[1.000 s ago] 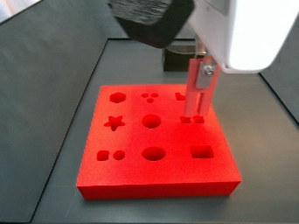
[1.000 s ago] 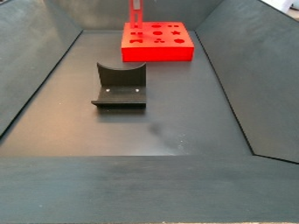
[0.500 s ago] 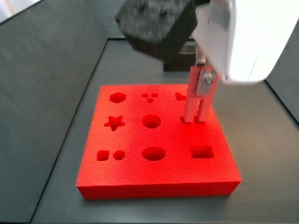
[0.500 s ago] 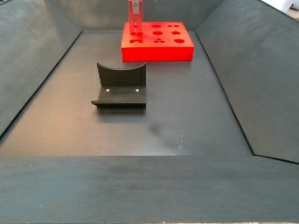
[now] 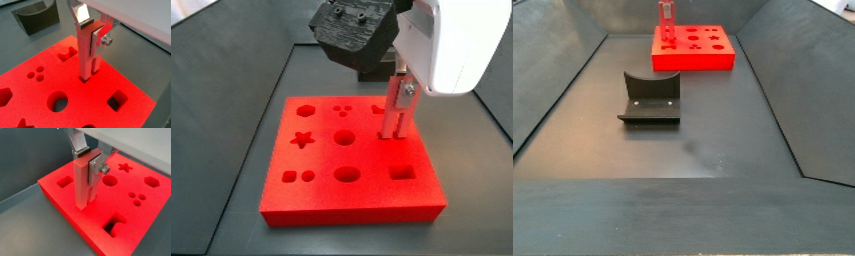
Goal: Pick up the double-square object. Move up. Place the double-square object on the fixture. Regrasp the double-square object. Move to above the board. Insert the double-square object.
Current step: Insert the double-square object.
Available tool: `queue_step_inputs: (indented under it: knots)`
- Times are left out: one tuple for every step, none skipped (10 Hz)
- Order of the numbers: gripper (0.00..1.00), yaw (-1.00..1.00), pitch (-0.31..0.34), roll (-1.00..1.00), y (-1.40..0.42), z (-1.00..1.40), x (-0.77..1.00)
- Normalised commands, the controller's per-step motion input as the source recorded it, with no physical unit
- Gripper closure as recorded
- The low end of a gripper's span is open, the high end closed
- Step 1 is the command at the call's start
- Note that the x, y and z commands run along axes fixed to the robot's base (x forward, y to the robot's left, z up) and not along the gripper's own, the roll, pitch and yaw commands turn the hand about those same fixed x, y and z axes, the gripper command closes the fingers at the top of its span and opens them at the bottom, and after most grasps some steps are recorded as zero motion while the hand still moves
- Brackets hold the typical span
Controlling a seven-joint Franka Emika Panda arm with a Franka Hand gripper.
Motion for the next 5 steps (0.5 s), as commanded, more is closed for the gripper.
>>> queue_step_inputs:
  knots:
    - [1.00, -0.04, 0.000, 0.00, -0.06, -0.43, -0.18]
    - [1.00, -0.08, -0.023, 0.00, -0.12, -0.53, -0.20]
    - [1.00, -0.12, -0.036, -0.02, -0.15, -0.52, -0.23]
    - [1.00, -0.09, -0.070, -0.04, -0.28, -0.45, 0.00]
    - [1.00, 0.00, 0.000, 0.00, -0.18, -0.48, 0.31]
